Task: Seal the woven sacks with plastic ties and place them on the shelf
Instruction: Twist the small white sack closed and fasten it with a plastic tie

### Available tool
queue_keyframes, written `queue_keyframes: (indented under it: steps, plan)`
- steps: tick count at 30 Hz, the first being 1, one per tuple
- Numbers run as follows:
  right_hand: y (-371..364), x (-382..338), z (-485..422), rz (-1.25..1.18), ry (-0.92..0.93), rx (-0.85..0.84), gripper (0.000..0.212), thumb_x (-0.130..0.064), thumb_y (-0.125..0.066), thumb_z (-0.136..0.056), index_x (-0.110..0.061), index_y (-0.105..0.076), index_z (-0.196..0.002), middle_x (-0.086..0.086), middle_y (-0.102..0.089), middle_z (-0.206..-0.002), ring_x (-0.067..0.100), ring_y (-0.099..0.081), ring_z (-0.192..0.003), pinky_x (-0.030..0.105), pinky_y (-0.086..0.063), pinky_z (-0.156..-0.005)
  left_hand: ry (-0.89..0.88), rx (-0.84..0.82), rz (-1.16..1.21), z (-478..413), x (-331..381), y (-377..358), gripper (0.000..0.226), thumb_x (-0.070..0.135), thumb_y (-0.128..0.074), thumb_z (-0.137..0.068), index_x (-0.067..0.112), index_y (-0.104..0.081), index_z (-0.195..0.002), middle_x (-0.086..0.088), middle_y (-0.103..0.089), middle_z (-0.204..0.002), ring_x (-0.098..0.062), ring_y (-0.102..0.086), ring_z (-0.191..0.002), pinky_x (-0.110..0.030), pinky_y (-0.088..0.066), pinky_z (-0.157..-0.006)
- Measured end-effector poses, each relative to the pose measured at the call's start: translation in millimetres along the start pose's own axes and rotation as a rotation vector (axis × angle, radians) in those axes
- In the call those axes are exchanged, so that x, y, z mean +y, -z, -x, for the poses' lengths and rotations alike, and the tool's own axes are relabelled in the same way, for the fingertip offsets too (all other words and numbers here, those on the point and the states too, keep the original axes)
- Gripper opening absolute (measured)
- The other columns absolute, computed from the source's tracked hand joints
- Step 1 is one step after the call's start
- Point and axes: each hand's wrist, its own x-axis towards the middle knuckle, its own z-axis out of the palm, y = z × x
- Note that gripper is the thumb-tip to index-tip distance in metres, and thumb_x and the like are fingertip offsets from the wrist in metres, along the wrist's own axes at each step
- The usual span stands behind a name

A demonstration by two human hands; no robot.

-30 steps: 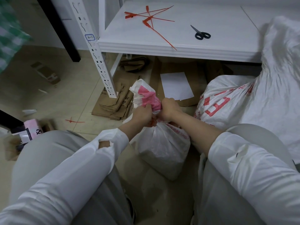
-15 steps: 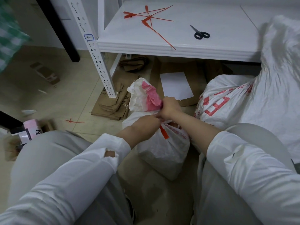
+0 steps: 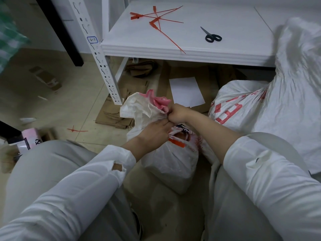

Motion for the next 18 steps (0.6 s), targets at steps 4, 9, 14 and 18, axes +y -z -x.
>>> queue_keyframes:
  steps: [4, 9, 14, 18]
  plan:
    - [-5.0, -0.2, -5.5, -0.199, -0.051, -0.032, 0.027, -0.011, -0.044, -0.089, -0.001, -0.066, -0.104, 0.021, -0.068, -0.101, 0.033, -0.069, -0.090, 0.045, -0.059, -0.081, 0.083, -0.046, 0.008, -0.2, -0.2, -5.7, 0.032, 0.014, -0.084, -0.058, 0.010, -0.078, -0.089, -0.011, -0.065, -0.121, -0.029, -0.064, -0.109, -0.032, -0.056, -0.079]
    - [-8.4, 2.0, -2.3, -0.237, -0.090, 0.033, 0.022, -0.002, -0.050, -0.090, 0.004, -0.067, -0.102, 0.021, -0.067, -0.096, 0.029, -0.064, -0.082, 0.033, -0.052, -0.066, 0.064, -0.032, 0.051, -1.8, -4.8, -3.7, 0.040, 0.022, -0.094, -0.045, 0.013, -0.078, -0.081, -0.005, -0.072, -0.086, -0.025, -0.069, -0.091, -0.028, -0.055, -0.062]
    - [-7.5, 4.8, 0.0, -0.223, -0.125, 0.049, 0.024, -0.006, -0.063, -0.087, 0.001, -0.069, -0.110, 0.016, -0.069, -0.106, 0.016, -0.061, -0.071, 0.022, -0.049, -0.058, 0.023, -0.018, 0.040, -1.7, -3.1, 3.7, 0.034, 0.023, -0.096, -0.037, 0.014, -0.074, -0.060, -0.002, -0.065, -0.060, -0.023, -0.068, -0.070, -0.025, -0.053, -0.056]
    - [-8.2, 5.9, -0.3, -0.230, -0.169, 0.035, 0.025, -0.007, -0.064, -0.087, 0.000, -0.068, -0.110, 0.016, -0.070, -0.106, 0.021, -0.066, -0.077, 0.026, -0.054, -0.065, 0.044, -0.025, 0.044, -3.1, -6.9, -3.2, 0.026, 0.024, -0.095, -0.043, 0.017, -0.071, -0.053, 0.001, -0.061, -0.054, -0.021, -0.065, -0.066, -0.025, -0.052, -0.056]
